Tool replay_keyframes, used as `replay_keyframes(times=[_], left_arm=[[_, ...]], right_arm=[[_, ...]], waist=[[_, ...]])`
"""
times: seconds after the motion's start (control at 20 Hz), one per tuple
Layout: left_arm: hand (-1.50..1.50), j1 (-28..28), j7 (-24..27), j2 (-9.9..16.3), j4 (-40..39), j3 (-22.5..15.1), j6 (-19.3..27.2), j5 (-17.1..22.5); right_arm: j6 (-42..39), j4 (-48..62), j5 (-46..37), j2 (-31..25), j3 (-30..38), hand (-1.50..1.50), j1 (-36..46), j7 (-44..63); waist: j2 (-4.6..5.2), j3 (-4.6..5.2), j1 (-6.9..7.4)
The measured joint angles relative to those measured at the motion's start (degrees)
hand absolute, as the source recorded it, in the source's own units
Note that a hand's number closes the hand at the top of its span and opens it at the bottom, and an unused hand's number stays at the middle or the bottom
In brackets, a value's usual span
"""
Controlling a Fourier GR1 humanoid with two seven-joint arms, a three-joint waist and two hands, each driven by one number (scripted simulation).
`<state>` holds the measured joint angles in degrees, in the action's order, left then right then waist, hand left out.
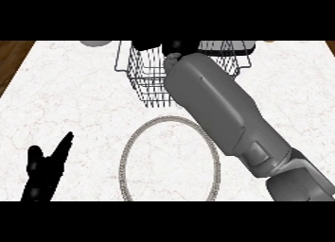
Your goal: Pick the cupcake from the placemat and place it in the basket
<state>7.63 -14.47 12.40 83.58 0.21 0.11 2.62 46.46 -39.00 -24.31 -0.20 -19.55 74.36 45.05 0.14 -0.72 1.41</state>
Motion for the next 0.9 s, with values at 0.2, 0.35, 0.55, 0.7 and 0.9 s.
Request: replay_keyframes(times=[0.2, 0.35, 0.55, 0.7, 0.9], left_arm=[[0.00, 0.7, -0.7, 0.2, 0.8, 0.5, 0.0, 0.0], [0.00, 1.0, 0.1, 0.0, 0.7, 0.6, 0.1, -0.2], [0.00, 1.3, -1.9, 0.3, 1.9, 1.2, -0.4, 0.4], [0.00, 0.9, -1.9, -0.3, 1.2, 1.2, -0.1, -0.1], [0.00, 1.4, -1.3, -0.3, 1.2, 1.7, -0.4, -0.2]], right_arm=[[-0.8, 5.5, -4.1, -1.4, -1.4, 1.50, -0.8, 2.4], [-3.2, 6.6, -5.0, -2.8, -1.9, -1.50, -1.7, 1.9], [-4.8, 6.2, -6.9, -3.8, -2.7, -1.50, -3.0, 0.8], [-6.4, 4.3, -7.8, -4.8, -2.2, -1.50, -3.1, 1.1], [-6.3, -1.2, -8.9, -6.4, -1.3, -1.50, -6.2, 1.0]], waist=[[-0.23, 0.08, -0.58], [-0.27, 0.06, -0.73], [-0.32, 0.17, -0.87], [-0.39, 0.12, -1.04], [-0.55, 0.11, -1.45]])
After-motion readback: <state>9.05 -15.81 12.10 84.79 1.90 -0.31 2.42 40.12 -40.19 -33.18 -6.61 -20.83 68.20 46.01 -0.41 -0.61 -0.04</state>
